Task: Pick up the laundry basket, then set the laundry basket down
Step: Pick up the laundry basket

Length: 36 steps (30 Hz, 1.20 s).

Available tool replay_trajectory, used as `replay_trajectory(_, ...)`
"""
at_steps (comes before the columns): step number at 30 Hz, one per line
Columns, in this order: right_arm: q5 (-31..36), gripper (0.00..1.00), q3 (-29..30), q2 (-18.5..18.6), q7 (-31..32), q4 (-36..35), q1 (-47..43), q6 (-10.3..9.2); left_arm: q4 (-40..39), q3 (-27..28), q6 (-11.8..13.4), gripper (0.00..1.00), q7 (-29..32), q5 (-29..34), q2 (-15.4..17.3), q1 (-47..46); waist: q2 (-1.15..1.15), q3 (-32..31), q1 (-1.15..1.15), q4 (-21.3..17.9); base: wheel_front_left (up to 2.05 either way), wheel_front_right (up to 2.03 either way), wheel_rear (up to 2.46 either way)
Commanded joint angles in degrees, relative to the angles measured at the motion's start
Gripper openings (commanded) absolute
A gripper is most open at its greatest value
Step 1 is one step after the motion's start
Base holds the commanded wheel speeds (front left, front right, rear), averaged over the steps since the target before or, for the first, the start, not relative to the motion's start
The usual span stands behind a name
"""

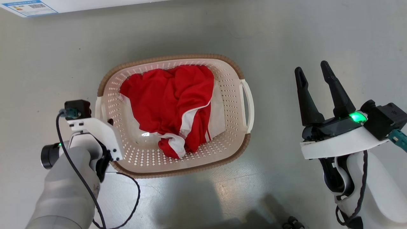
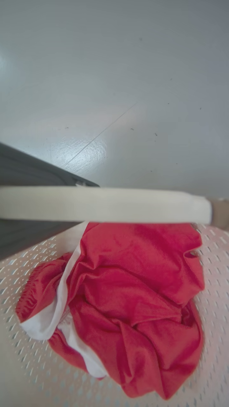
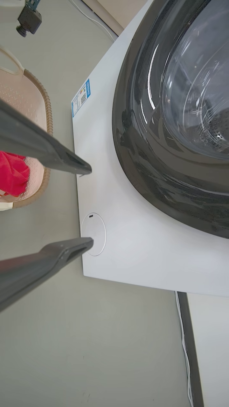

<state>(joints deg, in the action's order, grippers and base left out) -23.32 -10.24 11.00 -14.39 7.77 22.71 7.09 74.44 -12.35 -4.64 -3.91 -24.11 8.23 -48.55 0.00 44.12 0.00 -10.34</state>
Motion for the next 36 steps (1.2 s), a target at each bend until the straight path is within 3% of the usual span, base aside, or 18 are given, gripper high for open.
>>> replay_trajectory(1,-0.53,1.0,-1.2,0.36,-0.61,-1.28,-0.18,0.4,-0.49,0.97,-0.59,0.0,0.08,0.15,1.83,-0.52,0.0,0.17,0.0,-0.08,0.0,0.0,0.0)
replay_trajectory(16,-0.62,1.0,-1.8,-0.11,-0.61,-0.87,0.32,0.4,-0.49,0.55,-0.56,0.0,3.2,-1.19,2.37,-2.06,0.0,0.39,0.0,-0.63,0.0,0.0,0.0)
replay_trajectory(17,-0.66,1.0,-1.73,-0.11,-0.61,-0.85,0.36,0.4,-0.49,0.4,-0.48,0.27,3.13,-1.13,2.38,-2.08,0.0,0.37,0.0,-0.63,0.0,0.0,0.0)
replay_trajectory(18,-0.67,1.0,-1.66,-0.12,-0.61,-0.83,0.38,0.4,-0.49,0.23,-0.4,0.66,3.13,-1.06,2.39,-2.07,0.0,0.35,0.0,-0.62,0.0,0.0,0.0)
replay_trajectory(19,-0.67,1.0,-1.66,-0.12,-0.61,-0.83,0.38,0.4,-0.49,0.23,-0.4,0.66,3.13,-1.06,2.39,-2.07,0.0,0.35,0.0,-0.62,0.0,0.0,0.0)
replay_trajectory(20,-0.67,1.0,-1.61,-0.11,-0.61,-0.8,0.38,0.4,-0.49,0.12,-0.31,1.0,3.25,-1.06,2.39,-2.04,0.0,0.31,0.0,-0.61,0.0,0.0,0.0)
replay_trajectory(36,-0.96,1.0,-2.38,-0.94,-0.61,0.78,0.62,0.4,-0.48,-0.26,0.87,1.0,0.39,-2.0,3.33,0.63,0.0,-4.72,0.0,-0.56,0.0,0.0,0.0)
